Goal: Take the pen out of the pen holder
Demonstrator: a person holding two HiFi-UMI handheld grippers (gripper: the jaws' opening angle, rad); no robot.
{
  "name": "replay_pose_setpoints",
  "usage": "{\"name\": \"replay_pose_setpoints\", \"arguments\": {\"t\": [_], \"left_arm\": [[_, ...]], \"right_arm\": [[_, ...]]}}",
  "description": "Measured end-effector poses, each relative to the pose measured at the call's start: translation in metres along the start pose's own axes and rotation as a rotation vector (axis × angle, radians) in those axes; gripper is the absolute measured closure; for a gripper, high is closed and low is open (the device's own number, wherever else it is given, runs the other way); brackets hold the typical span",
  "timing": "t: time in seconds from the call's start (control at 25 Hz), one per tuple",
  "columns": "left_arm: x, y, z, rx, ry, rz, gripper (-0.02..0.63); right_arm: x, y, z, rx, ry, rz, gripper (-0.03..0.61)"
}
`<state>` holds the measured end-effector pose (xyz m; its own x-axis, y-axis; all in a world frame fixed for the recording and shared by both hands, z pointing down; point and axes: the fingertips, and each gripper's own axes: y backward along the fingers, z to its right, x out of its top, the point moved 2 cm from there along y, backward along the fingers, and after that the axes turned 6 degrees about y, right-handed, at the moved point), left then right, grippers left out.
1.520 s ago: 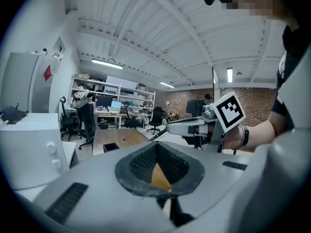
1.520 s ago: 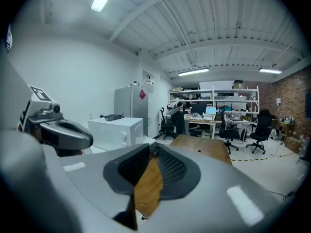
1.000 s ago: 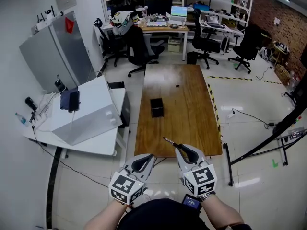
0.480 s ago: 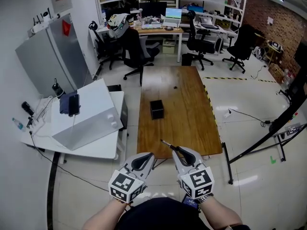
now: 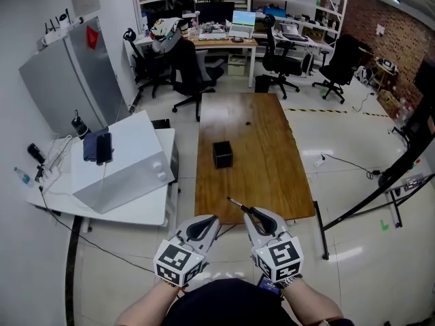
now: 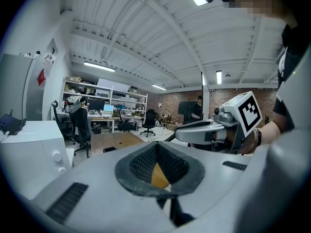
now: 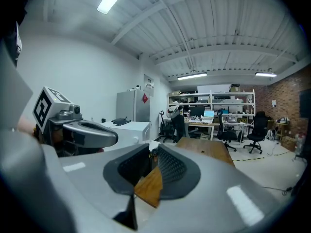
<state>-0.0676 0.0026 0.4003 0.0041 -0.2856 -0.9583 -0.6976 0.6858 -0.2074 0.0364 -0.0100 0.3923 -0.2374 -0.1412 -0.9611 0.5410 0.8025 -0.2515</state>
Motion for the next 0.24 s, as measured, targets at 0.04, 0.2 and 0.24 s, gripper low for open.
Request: {"name": "replay_pose_setpoints", "arguments": {"t": [0.04, 0.2, 0.24], "left_arm": [[-0.0007, 0.0010, -0.0005, -0.001, 0.003, -0.003, 0.609], [-0.0019, 0.0039, -0.0005, -0.003, 0.004, -0.001, 0.609], [-0.0024, 0.0046, -0.0004, -0.003, 0.003, -0.001, 0.609]], "right_arm": [[0.0008, 0.0000, -0.0008, -0.001, 0.001, 0.000, 0.520], [0.0007, 0.0011, -0.0039, -0.005, 0.002, 0.000, 0.520], [0.0003, 0.0014, -0.0047, -0.005, 0.003, 0.000, 0.520]]}}
